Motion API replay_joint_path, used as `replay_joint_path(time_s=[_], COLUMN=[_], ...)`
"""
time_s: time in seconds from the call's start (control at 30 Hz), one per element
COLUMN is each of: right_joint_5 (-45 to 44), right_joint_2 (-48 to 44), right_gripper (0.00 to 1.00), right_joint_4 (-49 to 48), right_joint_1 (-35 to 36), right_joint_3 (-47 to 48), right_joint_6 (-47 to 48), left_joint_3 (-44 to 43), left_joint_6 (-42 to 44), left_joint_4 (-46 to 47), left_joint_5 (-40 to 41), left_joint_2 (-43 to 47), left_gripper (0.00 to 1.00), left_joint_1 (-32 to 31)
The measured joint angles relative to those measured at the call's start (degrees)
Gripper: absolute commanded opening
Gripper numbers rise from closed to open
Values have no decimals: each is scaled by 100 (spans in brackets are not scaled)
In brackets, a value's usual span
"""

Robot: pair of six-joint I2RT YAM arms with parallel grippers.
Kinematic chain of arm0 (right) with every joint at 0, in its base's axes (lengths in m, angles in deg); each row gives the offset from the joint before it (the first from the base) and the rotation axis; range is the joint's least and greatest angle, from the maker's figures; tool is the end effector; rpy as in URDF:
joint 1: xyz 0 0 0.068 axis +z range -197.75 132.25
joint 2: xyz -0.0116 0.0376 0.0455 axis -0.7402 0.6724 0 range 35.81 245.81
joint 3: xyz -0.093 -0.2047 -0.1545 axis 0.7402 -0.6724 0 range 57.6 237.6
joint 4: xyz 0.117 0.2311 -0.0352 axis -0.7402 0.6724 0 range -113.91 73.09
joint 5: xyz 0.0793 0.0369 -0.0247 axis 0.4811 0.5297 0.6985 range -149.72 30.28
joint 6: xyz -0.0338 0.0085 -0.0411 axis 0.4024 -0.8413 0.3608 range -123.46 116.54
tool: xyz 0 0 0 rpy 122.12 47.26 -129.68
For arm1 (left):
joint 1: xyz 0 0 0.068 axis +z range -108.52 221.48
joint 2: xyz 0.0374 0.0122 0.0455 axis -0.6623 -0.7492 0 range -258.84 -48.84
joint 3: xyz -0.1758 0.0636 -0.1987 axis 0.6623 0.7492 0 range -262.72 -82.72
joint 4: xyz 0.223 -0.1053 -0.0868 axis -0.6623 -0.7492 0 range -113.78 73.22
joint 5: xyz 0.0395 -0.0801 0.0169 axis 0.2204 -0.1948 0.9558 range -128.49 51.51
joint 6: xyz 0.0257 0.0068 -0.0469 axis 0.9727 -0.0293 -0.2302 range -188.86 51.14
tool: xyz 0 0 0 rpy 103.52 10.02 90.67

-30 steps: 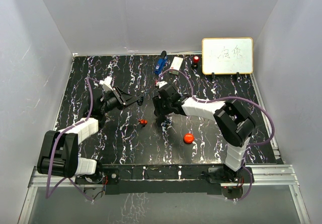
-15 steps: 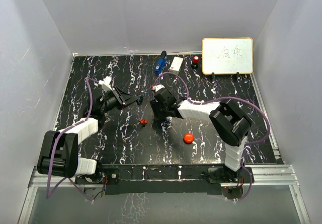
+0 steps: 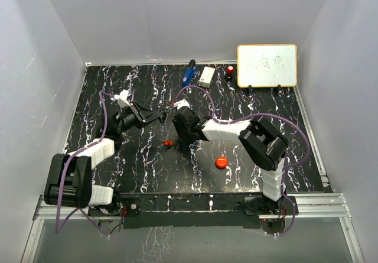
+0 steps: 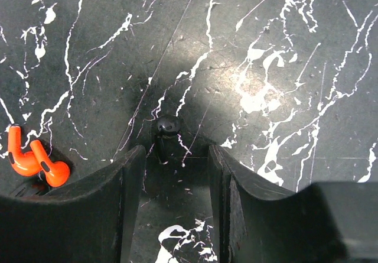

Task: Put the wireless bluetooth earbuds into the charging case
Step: Pick up the earbud from the center of the board.

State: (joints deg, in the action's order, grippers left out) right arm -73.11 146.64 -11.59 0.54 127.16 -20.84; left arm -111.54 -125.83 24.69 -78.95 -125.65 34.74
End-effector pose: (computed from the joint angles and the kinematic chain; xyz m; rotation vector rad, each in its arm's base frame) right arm 0.2737 0.2946 0.1564 -0.5682 2.4146 0.1978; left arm 0.2642 -0.0544 0.2171 -0.2250 1.8557 -1.3922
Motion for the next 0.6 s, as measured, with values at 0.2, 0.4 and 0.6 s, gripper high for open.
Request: replay_joint_path(time_s=[0.2, 0.4, 0.6], right_joint_5=[-341, -520, -442], right_joint_2=[2, 2, -81], right_gripper=[44, 44, 44], right_joint_4=[35, 63, 37], right_joint_1=[26, 24, 24], right_joint_3=[0, 0, -90], right_joint_6=[0, 13, 94], left_joint_3=[0, 0, 2], left_joint_6=[-2, -4, -4], left_joint_4=[2, 4, 4], left_joint_5=[-2, -2, -2], left_joint_2=[0, 0, 0], left_gripper=[0, 0, 0], left_joint_1=[22, 26, 26])
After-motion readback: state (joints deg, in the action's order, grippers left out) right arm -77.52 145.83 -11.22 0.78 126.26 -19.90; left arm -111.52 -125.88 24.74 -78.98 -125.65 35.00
